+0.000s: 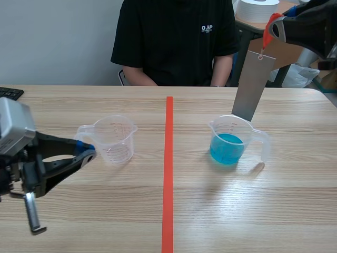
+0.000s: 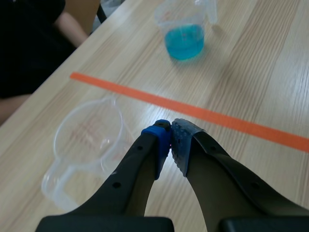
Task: Do the redox reaction experiment.
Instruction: 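Move the plate over the blue solution, then point at the plate with the left hand, then lower the plate into the blue solution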
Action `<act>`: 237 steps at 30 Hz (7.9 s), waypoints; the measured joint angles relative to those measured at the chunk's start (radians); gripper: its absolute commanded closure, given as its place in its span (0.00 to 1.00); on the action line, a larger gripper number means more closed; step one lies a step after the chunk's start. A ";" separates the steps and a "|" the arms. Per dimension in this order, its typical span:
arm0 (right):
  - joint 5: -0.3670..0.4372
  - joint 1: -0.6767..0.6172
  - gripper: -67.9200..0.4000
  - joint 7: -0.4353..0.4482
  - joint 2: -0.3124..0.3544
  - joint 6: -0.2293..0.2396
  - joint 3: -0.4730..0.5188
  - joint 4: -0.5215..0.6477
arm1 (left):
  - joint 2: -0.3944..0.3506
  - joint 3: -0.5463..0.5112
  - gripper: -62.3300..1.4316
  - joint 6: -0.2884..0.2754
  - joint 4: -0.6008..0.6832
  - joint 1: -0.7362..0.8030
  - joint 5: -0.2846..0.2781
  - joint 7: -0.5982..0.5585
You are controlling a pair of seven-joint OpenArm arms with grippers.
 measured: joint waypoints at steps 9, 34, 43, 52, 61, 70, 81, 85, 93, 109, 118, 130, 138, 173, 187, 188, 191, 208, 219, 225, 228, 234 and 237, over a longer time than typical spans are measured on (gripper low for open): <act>0.000 0.000 0.97 0.000 0.000 0.000 0.000 0.000 | 0.212 0.168 0.90 0.024 -0.015 -0.211 0.156 0.081; 0.000 0.000 0.97 0.001 0.000 0.000 0.000 0.000 | 0.590 0.505 0.90 0.097 -0.659 -0.734 0.203 0.027; 0.000 0.000 0.97 0.006 0.000 0.000 0.000 0.000 | 0.717 0.579 0.90 0.169 -0.838 -0.828 0.201 -0.019; 0.000 0.000 0.97 0.016 0.000 0.000 0.000 0.000 | 0.789 0.581 0.90 0.236 -0.952 -0.859 0.201 -0.055; 0.000 0.000 0.97 0.020 0.000 0.000 0.000 0.000 | 0.794 0.581 0.90 0.236 -0.984 -0.859 0.249 -0.104; 0.000 0.000 0.97 0.020 0.000 0.000 0.000 0.000 | 0.794 0.581 0.90 0.243 -0.984 -0.859 0.272 -0.054; 0.000 0.000 0.97 0.023 0.000 0.000 0.000 0.000 | 0.822 0.581 0.90 0.247 -0.984 -0.860 0.272 -0.010; 0.000 0.000 0.97 0.023 0.000 0.000 0.000 0.000 | 0.833 0.581 0.90 0.248 -0.984 -0.860 0.272 -0.005; 0.000 0.000 0.97 0.023 0.000 0.000 0.000 0.000 | 0.832 0.581 0.90 0.278 -0.984 -0.859 0.272 -0.005; 0.000 0.000 0.97 0.023 0.000 0.000 0.000 0.000 | 0.832 0.581 0.90 0.280 -0.984 -0.860 0.272 -0.005; 0.000 0.000 0.97 0.023 0.000 0.000 0.000 0.000 | 0.832 0.581 0.90 0.280 -0.984 -0.860 0.272 -0.006; 0.000 0.000 0.97 0.031 0.000 0.000 0.000 0.000 | 0.673 0.581 0.90 0.269 -0.842 -0.798 0.164 0.018; 0.000 0.000 0.97 0.031 0.000 0.000 0.000 0.000 | 0.325 0.554 0.90 0.270 -0.432 -0.639 0.023 0.080; -0.153 0.001 0.97 0.216 -0.130 0.080 -0.006 -0.225 | 0.205 -0.363 0.90 0.393 -0.079 0.809 -0.097 0.083; -0.121 0.003 0.97 0.241 -0.144 0.080 -0.025 -0.231 | 0.309 -0.363 0.90 0.411 -0.079 0.833 -0.096 0.186; -0.107 0.003 0.97 0.241 -0.143 0.080 -0.025 -0.231 | 0.309 -0.363 0.90 0.411 -0.079 0.833 -0.096 0.186; -0.060 0.003 0.97 0.241 -0.138 0.081 -0.025 -0.231 | 0.309 -0.363 0.90 0.411 -0.079 0.833 -0.096 0.186; -0.041 0.003 0.97 0.219 -0.116 0.080 -0.025 -0.231 | 0.309 -0.363 0.90 0.411 -0.079 0.833 -0.096 0.186; -0.117 0.003 0.97 0.223 -0.141 0.079 -0.025 -0.231 | 0.309 -0.363 0.90 0.411 -0.079 0.833 -0.096 0.186; -0.190 0.003 0.97 0.265 -0.183 0.079 -0.058 -0.272 | 0.309 -0.363 0.90 0.411 -0.079 0.833 -0.096 0.186; -0.256 0.003 0.97 0.316 -0.203 0.079 -0.089 -0.332 | 0.309 -0.363 0.90 0.411 -0.079 0.833 -0.096 0.186; -0.383 0.003 0.97 0.433 -0.258 0.079 -0.124 -0.437 | 0.309 -0.363 0.90 0.411 -0.079 0.833 -0.096 0.186; -0.410 0.005 0.97 0.450 -0.273 0.080 -0.133 -0.440 | 0.309 -0.363 0.90 0.411 -0.079 0.833 -0.096 0.186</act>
